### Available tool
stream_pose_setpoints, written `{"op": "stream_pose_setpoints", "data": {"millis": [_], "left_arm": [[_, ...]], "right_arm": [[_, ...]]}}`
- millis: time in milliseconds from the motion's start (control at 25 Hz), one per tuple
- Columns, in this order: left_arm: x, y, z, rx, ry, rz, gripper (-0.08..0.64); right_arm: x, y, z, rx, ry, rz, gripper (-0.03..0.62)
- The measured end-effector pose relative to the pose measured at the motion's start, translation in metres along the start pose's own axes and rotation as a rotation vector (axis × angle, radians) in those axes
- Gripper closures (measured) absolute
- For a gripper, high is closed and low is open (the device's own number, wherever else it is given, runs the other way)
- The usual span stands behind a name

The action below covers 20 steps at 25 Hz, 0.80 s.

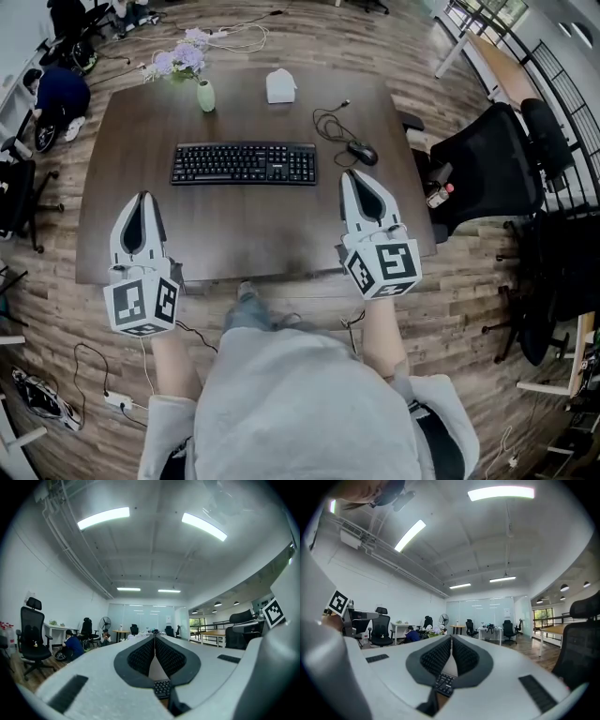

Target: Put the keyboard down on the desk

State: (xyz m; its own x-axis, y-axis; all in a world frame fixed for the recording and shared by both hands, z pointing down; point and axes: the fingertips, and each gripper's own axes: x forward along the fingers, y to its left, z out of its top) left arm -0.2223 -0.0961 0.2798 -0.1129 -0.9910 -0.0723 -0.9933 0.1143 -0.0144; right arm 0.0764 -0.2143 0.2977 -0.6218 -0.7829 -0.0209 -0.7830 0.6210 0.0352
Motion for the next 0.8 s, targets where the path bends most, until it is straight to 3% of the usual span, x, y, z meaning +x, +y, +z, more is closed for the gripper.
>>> {"op": "stream_pose_setpoints", "data": {"millis": [800], "left_arm": [[-0.054,-0.034,0.039,0.014,-0.094,0.019,0.549]], "right_arm": [[-0.064,0.000,0.042,-0.024,-0.122,0.018,0.577]]}}
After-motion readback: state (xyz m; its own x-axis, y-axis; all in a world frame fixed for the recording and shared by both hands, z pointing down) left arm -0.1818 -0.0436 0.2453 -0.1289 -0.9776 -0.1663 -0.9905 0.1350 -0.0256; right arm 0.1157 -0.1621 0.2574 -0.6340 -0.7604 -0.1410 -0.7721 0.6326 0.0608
